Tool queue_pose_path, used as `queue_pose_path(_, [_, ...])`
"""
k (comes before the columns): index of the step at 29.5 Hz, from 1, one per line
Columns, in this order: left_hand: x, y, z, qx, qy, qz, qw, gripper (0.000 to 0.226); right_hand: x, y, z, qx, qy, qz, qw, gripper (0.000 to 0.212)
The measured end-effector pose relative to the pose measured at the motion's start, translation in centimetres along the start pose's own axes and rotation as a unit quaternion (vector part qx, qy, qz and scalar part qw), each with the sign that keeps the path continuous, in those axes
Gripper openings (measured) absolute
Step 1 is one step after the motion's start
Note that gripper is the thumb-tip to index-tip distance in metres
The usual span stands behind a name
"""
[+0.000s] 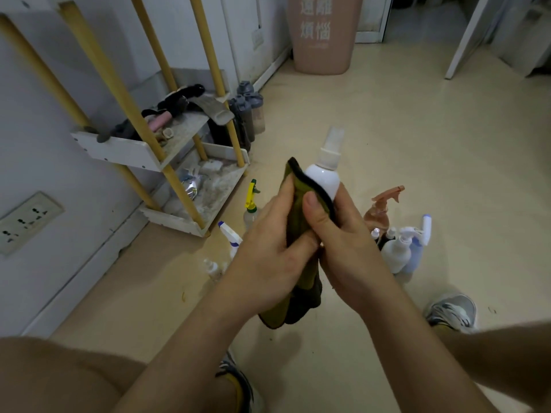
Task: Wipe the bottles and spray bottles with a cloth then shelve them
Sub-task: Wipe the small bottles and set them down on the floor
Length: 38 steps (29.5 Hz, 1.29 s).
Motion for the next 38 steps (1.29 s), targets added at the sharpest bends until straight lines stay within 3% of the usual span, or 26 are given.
queue_pose_path(3, [0.2, 0.3, 0.6, -0.015, 0.094, -0.005, 0.995, 0.047, 0.1, 0.1, 0.6, 0.008, -0.029, 0.001, 1.000, 0.035])
queue_pose_path(7, [0.7, 0.8, 1.9, -0.134, 0.106, -0.004, 0.985, 0.020, -1.4, 0.1, 0.1, -0.011, -0.103, -0.040, 0.994, 0.070])
queue_pose_path(8, [0.7, 0.8, 2.1, -0.150, 0.101, 0.002, 0.984, 0.021, -1.6, 0.1, -0.1, -0.015, -0.099, -0.050, 0.994, 0.065])
queue_pose_path(11, [1.1, 1.0, 2.4, -0.180, 0.124, 0.023, 0.976, 0.021, -1.0, 0.3, -0.2, -0.015, -0.067, -0.037, 0.997, 0.025])
queue_pose_path(17, [2.1, 1.3, 3.7, -0.247, 0.246, 0.051, 0.936, 0.014, -0.9, 0.5, 1.6, -0.109, -0.028, -0.019, 0.993, 0.036])
queue_pose_path(20, [1.9, 1.0, 4.0, -0.238, 0.392, 0.008, 0.889, 0.020, 0.8, 0.6, 2.0, -0.112, 0.149, 0.027, 0.982, 0.023])
queue_pose_path(22, [1.0, 0.6, 3.6, -0.213, 0.431, -0.016, 0.877, 0.027, 1.3, 0.3, 0.4, -0.075, 0.330, 0.039, 0.940, 0.029])
queue_pose_path(24, [0.5, 0.5, 3.1, -0.199, 0.353, -0.004, 0.914, 0.031, 0.7, 0.2, -1.8, -0.046, 0.424, 0.028, 0.904, 0.047])
queue_pose_path(26, [0.7, 0.6, 3.4, -0.229, 0.258, 0.028, 0.938, 0.024, 0.0, 0.3, -3.5, -0.028, 0.447, 0.013, 0.894, 0.057])
queue_pose_path(30, [1.5, 0.6, 4.2, -0.283, 0.318, 0.053, 0.903, 0.024, 0.5, 0.3, -3.9, 0.008, 0.399, 0.009, 0.917, 0.032])
queue_pose_path(33, [1.8, 0.3, 4.1, -0.264, 0.419, 0.057, 0.867, 0.034, 0.9, 0.4, -2.6, 0.019, 0.180, -0.044, 0.982, 0.024])
queue_pose_path(38, [1.4, 0.0, 3.8, -0.174, 0.517, 0.030, 0.837, 0.052, 3.6, 1.2, -0.7, -0.120, 0.121, 0.058, 0.984, 0.022])
Point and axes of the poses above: each hand's wrist, its own y-axis away from the middle knuckle, its own z-axis out of the back of the hand, x = y × z, the point moved 7 cm from there along -y, towards the middle knuckle, and after that the axes turned 13 degrees about x, right-handed, at the moved point
